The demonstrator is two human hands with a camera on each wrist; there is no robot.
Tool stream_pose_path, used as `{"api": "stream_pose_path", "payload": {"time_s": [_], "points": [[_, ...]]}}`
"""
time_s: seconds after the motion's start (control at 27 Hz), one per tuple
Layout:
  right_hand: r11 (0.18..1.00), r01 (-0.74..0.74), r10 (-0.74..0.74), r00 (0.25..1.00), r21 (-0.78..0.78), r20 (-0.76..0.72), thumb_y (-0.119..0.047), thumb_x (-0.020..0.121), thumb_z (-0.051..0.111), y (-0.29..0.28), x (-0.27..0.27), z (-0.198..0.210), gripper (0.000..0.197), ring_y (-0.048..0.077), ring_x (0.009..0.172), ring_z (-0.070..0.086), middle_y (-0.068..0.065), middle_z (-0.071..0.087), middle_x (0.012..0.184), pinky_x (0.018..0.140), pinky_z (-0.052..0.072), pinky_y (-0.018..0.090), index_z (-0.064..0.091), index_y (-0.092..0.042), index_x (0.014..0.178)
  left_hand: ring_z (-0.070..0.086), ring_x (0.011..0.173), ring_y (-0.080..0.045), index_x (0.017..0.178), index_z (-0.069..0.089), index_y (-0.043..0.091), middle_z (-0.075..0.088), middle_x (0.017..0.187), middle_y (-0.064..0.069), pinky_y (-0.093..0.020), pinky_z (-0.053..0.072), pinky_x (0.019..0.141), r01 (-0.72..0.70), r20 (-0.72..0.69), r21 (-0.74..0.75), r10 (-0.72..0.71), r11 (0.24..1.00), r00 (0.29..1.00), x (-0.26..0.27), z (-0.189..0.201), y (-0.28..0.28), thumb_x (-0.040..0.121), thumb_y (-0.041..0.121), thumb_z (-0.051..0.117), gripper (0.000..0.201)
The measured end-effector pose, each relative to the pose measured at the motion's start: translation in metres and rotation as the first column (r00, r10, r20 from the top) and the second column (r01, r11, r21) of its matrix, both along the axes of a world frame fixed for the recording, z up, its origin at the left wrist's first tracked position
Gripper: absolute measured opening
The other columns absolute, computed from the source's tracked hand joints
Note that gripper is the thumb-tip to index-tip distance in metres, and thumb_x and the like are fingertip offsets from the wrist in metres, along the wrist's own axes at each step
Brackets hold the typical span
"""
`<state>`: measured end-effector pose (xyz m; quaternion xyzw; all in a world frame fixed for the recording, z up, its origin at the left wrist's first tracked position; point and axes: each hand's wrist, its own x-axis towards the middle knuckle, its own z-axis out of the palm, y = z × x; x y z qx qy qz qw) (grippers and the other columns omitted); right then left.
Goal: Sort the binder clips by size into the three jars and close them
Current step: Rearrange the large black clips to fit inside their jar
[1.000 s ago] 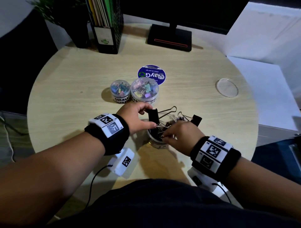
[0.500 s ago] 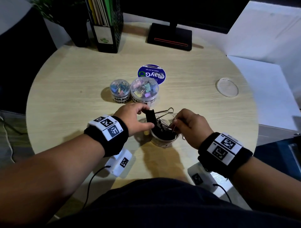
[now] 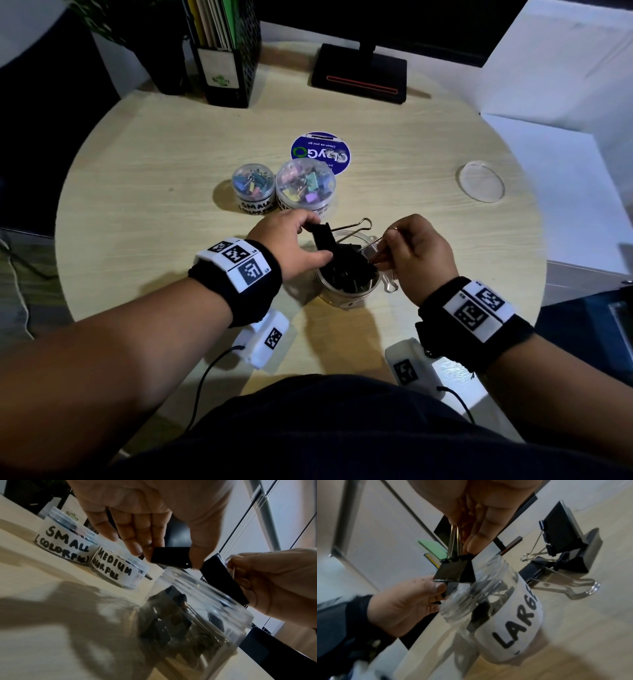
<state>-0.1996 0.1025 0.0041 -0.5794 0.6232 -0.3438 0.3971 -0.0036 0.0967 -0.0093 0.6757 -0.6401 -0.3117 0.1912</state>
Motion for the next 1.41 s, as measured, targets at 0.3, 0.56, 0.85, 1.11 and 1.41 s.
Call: {"api": "stream_pose_path", "payload": {"time_s": [0.3, 0.56, 0.85, 1.11, 1.41], "points": [[0.993, -0.096, 0.113, 0.920, 0.063, -0.375, -0.015, 0.082, 0.066, -0.014, -0.001, -0.008, 0.017, 0.018, 0.059, 0.062, -0.011, 0.058, 0.054, 0.060, 0.048, 0.026, 0.052, -0.023, 0.076, 0.055, 0.093, -0.009, 0.113, 0.060, 0.029, 0.058, 0.107, 0.010, -0.020, 0.040, 0.079, -0.004, 0.029, 0.011, 0.004, 1.000, 1.000, 0.001, -0.002, 0.000, 0.062, 0.043, 0.081, 0.056], [0.981, -0.099, 0.147, 0.943, 0.169, -0.298, -0.012, 0.082, 0.067, -0.022, 0.000, -0.007, 0.020, 0.009, 0.045, 0.054, -0.005, 0.061, 0.063, 0.046, 0.044, 0.023, 0.056, -0.023, 0.069, 0.053, 0.088, -0.007, 0.116, 0.059, 0.031, 0.053, 0.099, 0.010, -0.019, 0.037, 0.075, 0.009, 0.044, 0.031, -0.011, 0.999, 0.999, 0.002, 0.003, 0.000, 0.063, 0.042, 0.082, 0.058], [0.919, -0.379, 0.352, 0.662, 0.110, -0.661, -0.029, 0.088, 0.059, -0.021, 0.001, -0.003, 0.016, 0.023, 0.091, 0.062, 0.004, 0.070, 0.093, 0.076, 0.045, 0.028, 0.068, -0.020, 0.098, 0.052, 0.088, -0.005, 0.118, 0.059, 0.030, 0.050, 0.098, 0.012, -0.019, 0.036, 0.074, -0.010, 0.016, 0.021, 0.009, 1.000, 1.000, 0.002, 0.001, 0.004, 0.064, 0.040, 0.082, 0.060], [0.975, -0.216, 0.223, 0.936, 0.057, -0.274, -0.002, 0.085, 0.059, -0.019, 0.003, 0.001, 0.023, 0.019, 0.078, 0.065, -0.001, 0.069, 0.084, 0.065, 0.045, 0.012, 0.063, -0.023, 0.093, 0.051, 0.088, -0.004, 0.119, 0.057, 0.030, 0.051, 0.102, 0.012, -0.019, 0.036, 0.074, 0.018, 0.022, 0.026, -0.019, 0.999, 1.000, 0.004, 0.001, 0.005, 0.065, 0.041, 0.081, 0.060], [0.990, -0.089, 0.108, 0.979, 0.113, -0.170, -0.003, 0.074, 0.072, -0.017, 0.003, 0.000, 0.032, 0.013, 0.058, 0.060, -0.008, 0.060, 0.069, 0.050, 0.045, 0.018, 0.053, -0.028, 0.074, 0.051, 0.088, -0.006, 0.119, 0.057, 0.029, 0.053, 0.105, 0.010, -0.020, 0.040, 0.077, 0.010, -0.020, 0.017, -0.009, 1.000, 1.000, 0.003, 0.002, 0.005, 0.066, 0.038, 0.081, 0.059]]}}
